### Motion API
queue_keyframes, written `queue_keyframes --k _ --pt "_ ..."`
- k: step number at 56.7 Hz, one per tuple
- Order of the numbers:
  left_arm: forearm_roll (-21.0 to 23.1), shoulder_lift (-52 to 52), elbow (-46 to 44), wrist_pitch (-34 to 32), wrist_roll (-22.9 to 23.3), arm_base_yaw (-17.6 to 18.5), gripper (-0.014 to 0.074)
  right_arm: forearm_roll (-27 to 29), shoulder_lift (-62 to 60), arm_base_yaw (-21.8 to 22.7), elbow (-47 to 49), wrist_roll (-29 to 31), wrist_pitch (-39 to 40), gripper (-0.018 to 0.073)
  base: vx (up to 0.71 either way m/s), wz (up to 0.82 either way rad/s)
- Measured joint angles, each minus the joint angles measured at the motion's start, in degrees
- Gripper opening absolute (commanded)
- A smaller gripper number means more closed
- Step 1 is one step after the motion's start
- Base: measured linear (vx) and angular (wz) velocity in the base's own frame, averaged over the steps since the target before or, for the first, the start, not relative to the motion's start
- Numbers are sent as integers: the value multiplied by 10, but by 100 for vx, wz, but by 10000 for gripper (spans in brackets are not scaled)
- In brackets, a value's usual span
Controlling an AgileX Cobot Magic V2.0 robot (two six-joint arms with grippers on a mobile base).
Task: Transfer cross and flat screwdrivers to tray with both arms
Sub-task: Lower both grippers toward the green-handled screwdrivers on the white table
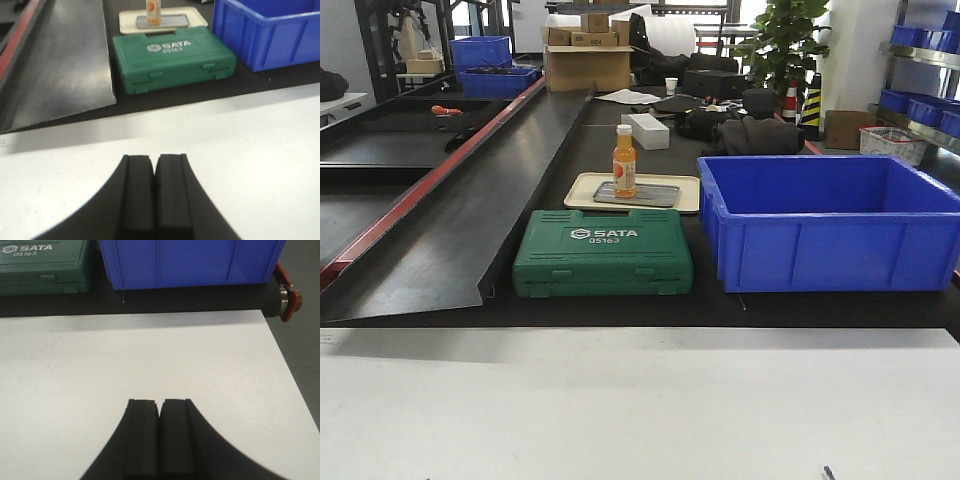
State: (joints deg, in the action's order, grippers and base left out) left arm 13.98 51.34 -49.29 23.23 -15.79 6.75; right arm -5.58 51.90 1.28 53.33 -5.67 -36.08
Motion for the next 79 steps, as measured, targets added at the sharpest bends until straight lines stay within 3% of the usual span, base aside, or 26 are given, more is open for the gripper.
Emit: queue_keyframes --k 15,24,37,55,79 --pt "2 7 0 -1 0 0 402 0 1 0 1 0 -3 524 0 0" --pt "2 7 0 2 0 0 530 0 1 0 1 -2 1 664 0 0" --pt "2 19 -1 43 1 0 545 15 31 0 3 31 16 601 0 0" --pt "2 44 16 75 2 0 540 40 239 0 4 143 -69 440 0 0" --pt "2 52 44 79 2 0 540 79 454 0 4 162 -63 440 0 0"
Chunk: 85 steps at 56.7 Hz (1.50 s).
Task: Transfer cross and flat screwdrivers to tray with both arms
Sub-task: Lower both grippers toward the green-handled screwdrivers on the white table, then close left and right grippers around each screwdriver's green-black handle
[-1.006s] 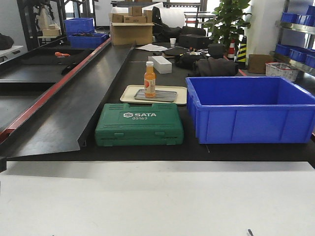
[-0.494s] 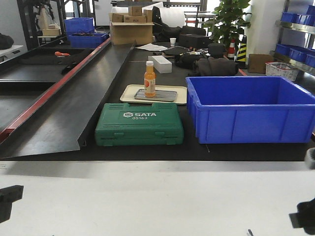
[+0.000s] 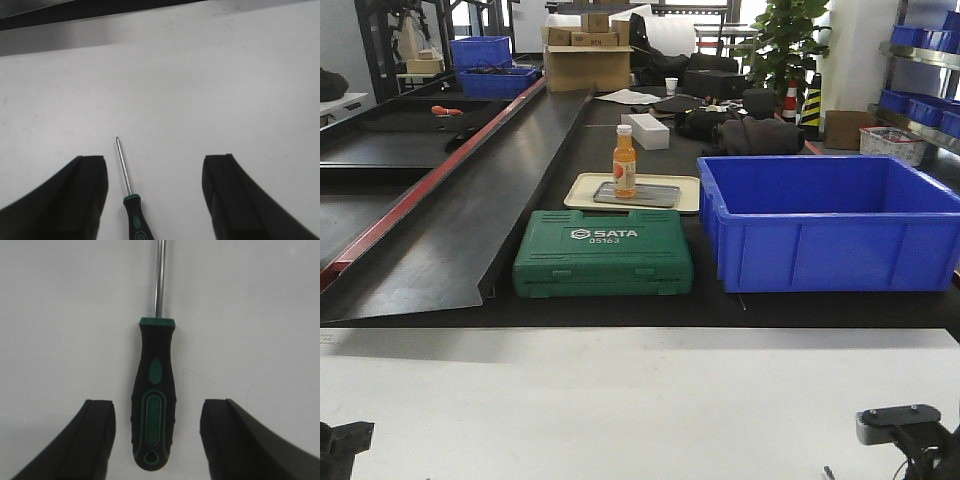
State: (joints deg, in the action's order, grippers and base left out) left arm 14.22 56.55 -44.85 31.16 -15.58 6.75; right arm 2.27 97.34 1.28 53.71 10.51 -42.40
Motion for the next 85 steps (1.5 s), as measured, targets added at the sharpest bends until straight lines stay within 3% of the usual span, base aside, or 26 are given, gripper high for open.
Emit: queue_keyframes --k 42,51,61,73,85 --pt "0 0 0 -7 0 0 540 -6 112 0 6 16 41 431 0 0" --pt "0 0 0 -7 0 0 540 -12 121 0 13 15 36 297 0 0" --pt "0 0 0 -7 17 0 540 -15 126 1 16 13 31 -16 0 0" --pt "-15 4 0 10 89 0 540 -13 126 1 17 13 31 -13 0 0" --pt "-89 70 0 63 163 0 540 -5 126 2 17 13 31 -12 0 0"
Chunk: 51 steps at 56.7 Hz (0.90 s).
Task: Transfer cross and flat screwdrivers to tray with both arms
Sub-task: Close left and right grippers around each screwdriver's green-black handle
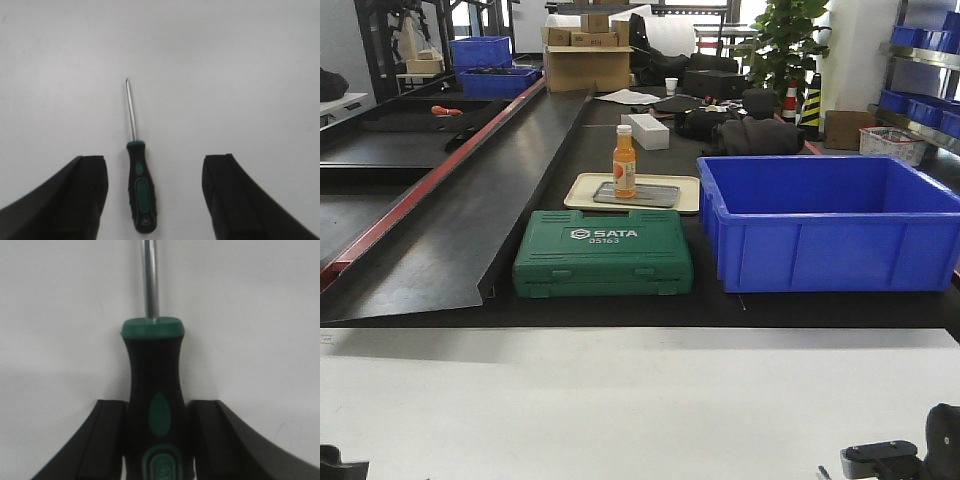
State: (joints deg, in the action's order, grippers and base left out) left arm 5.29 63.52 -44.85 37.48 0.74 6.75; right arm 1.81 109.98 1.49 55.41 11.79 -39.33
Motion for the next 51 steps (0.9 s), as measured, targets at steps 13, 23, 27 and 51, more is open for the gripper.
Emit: queue_keyframes --k 13,23,27,51 --pt "-27 123 0 1 30 0 540 19 0 0 0 1 1 -11 0 0" --pt "-27 222 0 -18 30 0 540 22 0 0 1 1 1 -11 0 0" --pt "-27 256 -1 -30 30 0 540 24 0 0 2 1 -1 -11 0 0" --pt "-27 380 -2 -92 30 0 540 29 0 0 3 1 -1 -9 0 0"
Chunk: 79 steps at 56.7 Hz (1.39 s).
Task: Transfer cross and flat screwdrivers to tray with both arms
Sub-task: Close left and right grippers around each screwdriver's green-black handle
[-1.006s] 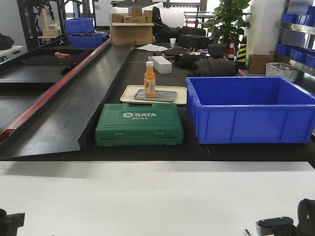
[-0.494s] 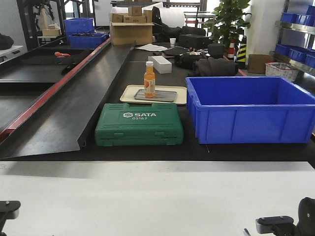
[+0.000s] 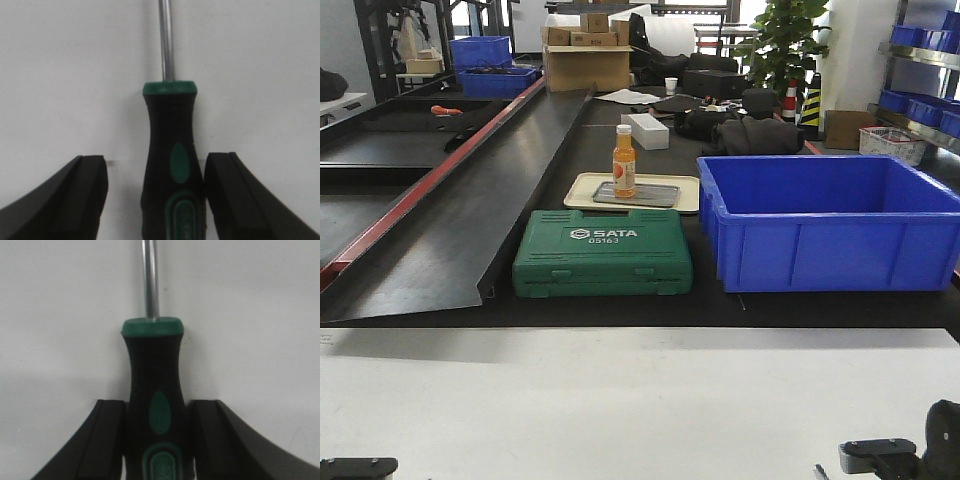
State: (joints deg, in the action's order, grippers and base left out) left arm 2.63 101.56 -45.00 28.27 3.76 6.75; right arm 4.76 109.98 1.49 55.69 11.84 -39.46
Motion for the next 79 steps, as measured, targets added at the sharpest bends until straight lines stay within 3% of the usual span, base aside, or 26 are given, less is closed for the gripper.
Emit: queue_keyframes --k 14,20,30,43,56,79 --pt "-7 17 -10 19 0 0 463 5 0 0 0 1 1 -9 0 0" --pt "-10 17 -11 20 0 0 329 5 0 0 0 1 2 -9 0 0" --pt "-11 17 -12 22 -7 0 -11 6 0 0 0 2 2 -9 0 0" --pt "-10 17 -12 24 -38 0 -6 6 0 0 0 2 2 -9 0 0" --pt "-8 -2 -6 35 -38 0 -5 9 -5 0 0 2 4 -9 0 0" --pt "-6 -167 -4 32 -38 1 -5 94 -131 -2 -16 11 6 -9 0 0"
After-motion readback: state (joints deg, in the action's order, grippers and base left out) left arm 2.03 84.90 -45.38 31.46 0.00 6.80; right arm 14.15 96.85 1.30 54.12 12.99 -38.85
